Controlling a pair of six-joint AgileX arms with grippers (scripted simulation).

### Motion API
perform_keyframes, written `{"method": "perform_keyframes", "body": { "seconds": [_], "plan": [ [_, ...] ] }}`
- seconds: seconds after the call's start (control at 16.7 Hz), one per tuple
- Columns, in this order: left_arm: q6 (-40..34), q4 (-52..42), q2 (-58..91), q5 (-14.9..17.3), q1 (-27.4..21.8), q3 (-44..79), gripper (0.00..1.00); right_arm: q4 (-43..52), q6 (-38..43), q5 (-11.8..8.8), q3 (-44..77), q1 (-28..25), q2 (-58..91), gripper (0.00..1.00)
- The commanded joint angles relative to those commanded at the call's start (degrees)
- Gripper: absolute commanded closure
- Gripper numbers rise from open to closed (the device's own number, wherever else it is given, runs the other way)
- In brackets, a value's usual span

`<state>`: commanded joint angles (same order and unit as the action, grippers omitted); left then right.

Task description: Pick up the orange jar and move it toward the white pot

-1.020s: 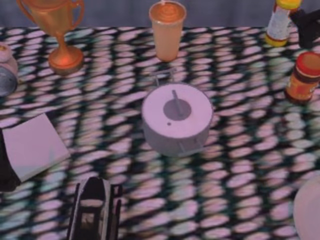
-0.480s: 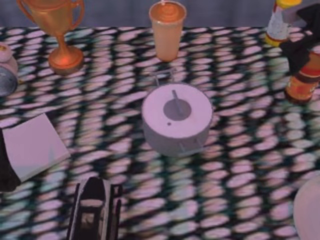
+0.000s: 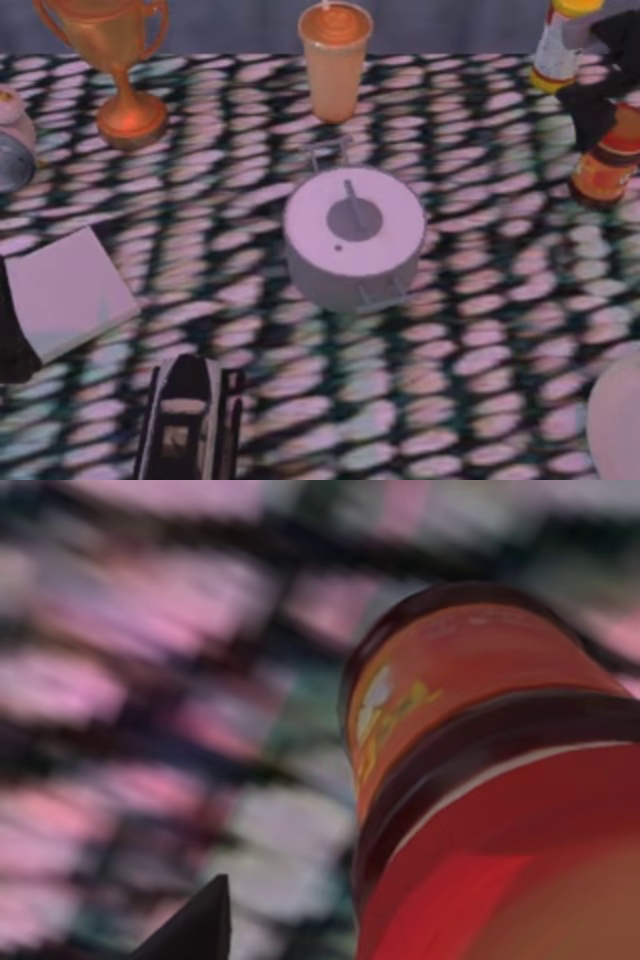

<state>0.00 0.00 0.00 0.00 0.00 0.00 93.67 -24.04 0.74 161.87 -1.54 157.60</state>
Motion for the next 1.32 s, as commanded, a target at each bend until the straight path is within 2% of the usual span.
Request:
{"method": "perform_keyframes", "body": {
  "seconds": [0.36,0.72,1.32],
  "plan": [
    [0.0,0.0,0.0,0.0,0.0,0.0,0.00,-11.3,0.0,-0.1,-16.3,-0.1,-4.2,0.00],
    [0.0,0.0,0.0,0.0,0.0,0.0,0.00,-13.6,0.0,-0.1,-18.8,-0.1,-4.9,0.00],
    [0.0,0.0,0.0,0.0,0.0,0.0,0.00,-13.6,0.0,-0.1,-18.8,-0.1,-4.9,0.75]
  ]
}}
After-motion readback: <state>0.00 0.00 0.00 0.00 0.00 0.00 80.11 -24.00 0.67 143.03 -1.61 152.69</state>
